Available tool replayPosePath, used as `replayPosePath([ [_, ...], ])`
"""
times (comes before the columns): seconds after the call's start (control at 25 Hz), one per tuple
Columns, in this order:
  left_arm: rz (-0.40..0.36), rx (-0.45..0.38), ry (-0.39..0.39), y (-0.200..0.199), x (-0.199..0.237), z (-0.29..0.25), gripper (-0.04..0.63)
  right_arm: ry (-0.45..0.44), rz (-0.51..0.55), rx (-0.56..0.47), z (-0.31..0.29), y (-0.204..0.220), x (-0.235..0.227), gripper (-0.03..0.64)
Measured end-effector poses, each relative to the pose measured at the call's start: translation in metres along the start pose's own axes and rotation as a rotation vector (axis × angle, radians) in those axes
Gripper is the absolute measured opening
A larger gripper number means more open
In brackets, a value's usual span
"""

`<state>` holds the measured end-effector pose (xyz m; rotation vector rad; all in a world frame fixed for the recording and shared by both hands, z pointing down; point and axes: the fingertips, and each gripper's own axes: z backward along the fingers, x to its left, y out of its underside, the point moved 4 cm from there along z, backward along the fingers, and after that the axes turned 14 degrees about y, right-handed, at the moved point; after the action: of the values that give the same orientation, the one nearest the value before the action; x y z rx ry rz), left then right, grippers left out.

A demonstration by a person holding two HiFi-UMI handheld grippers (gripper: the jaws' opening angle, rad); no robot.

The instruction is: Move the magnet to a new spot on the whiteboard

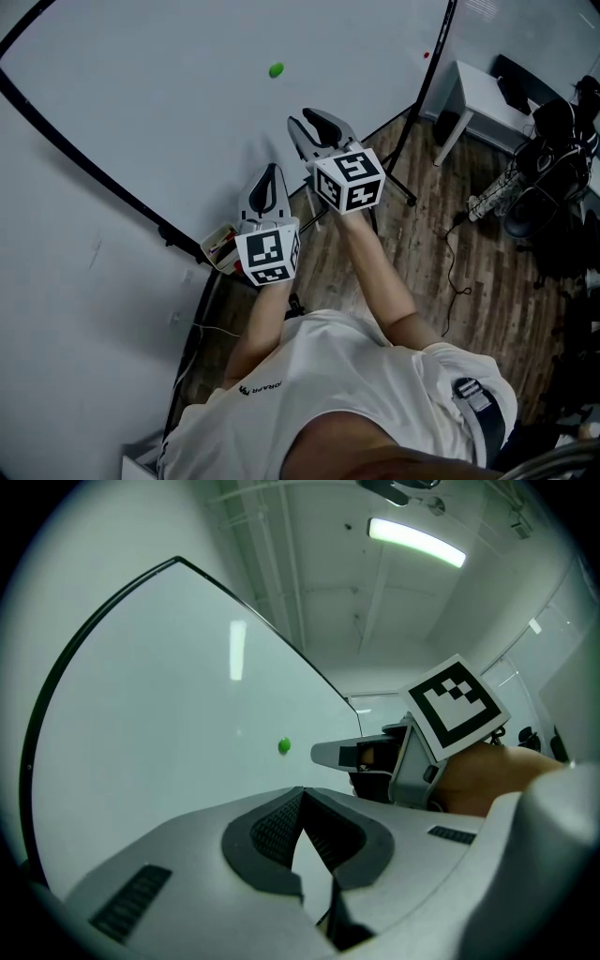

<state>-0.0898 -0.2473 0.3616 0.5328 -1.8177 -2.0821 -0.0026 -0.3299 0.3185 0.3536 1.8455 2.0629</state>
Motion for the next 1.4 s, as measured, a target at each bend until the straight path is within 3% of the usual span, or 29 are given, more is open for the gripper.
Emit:
replayPosePath([
  [1.4,-0.023,0.003,-0.021,-0.001,0.008,0.007,0.003,-0.021,0.005,0.003,-0.070,-0.023,-0.003,0.146],
])
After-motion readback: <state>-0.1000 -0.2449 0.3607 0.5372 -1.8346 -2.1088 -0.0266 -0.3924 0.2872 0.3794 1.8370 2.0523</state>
